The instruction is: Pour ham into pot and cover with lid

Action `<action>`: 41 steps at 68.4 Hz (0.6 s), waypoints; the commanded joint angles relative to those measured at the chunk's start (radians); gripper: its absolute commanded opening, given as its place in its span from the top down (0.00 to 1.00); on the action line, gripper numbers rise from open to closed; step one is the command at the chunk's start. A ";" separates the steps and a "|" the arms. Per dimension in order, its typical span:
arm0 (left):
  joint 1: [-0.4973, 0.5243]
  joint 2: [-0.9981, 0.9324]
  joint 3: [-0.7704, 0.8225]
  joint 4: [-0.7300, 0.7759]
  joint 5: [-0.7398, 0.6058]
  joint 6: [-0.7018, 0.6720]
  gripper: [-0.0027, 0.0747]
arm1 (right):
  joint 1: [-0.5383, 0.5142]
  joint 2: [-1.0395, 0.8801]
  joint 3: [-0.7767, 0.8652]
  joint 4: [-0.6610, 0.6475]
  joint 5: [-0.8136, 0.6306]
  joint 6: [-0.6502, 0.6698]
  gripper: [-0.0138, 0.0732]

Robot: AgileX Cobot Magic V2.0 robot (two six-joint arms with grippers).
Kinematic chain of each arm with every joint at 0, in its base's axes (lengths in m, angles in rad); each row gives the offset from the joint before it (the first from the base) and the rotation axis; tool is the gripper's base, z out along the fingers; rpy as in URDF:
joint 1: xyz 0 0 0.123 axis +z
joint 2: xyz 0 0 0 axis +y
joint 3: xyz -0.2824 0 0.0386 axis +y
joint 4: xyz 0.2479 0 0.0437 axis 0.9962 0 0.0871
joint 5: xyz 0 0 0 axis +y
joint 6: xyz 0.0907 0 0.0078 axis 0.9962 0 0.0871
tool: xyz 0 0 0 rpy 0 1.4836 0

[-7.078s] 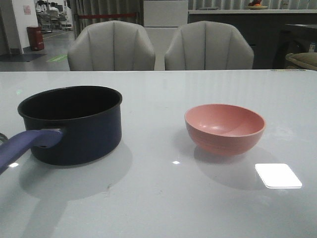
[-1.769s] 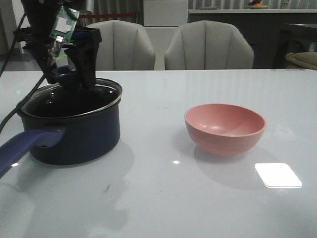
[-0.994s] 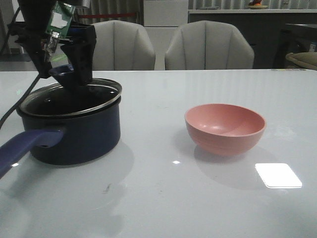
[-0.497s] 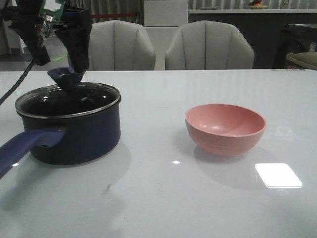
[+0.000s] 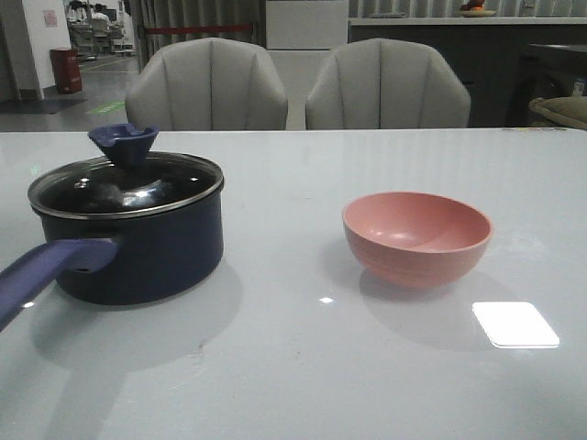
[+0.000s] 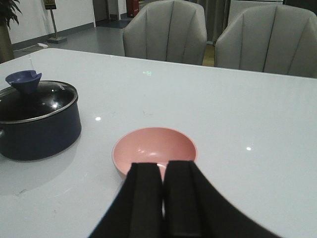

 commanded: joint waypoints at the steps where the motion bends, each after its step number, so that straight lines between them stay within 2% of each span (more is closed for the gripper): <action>1: -0.005 -0.157 0.066 -0.018 -0.081 0.006 0.21 | 0.001 0.006 -0.029 0.002 -0.076 -0.006 0.65; 41: -0.005 -0.927 0.845 0.025 -0.612 0.006 0.21 | 0.001 0.006 -0.029 0.002 -0.076 -0.006 0.65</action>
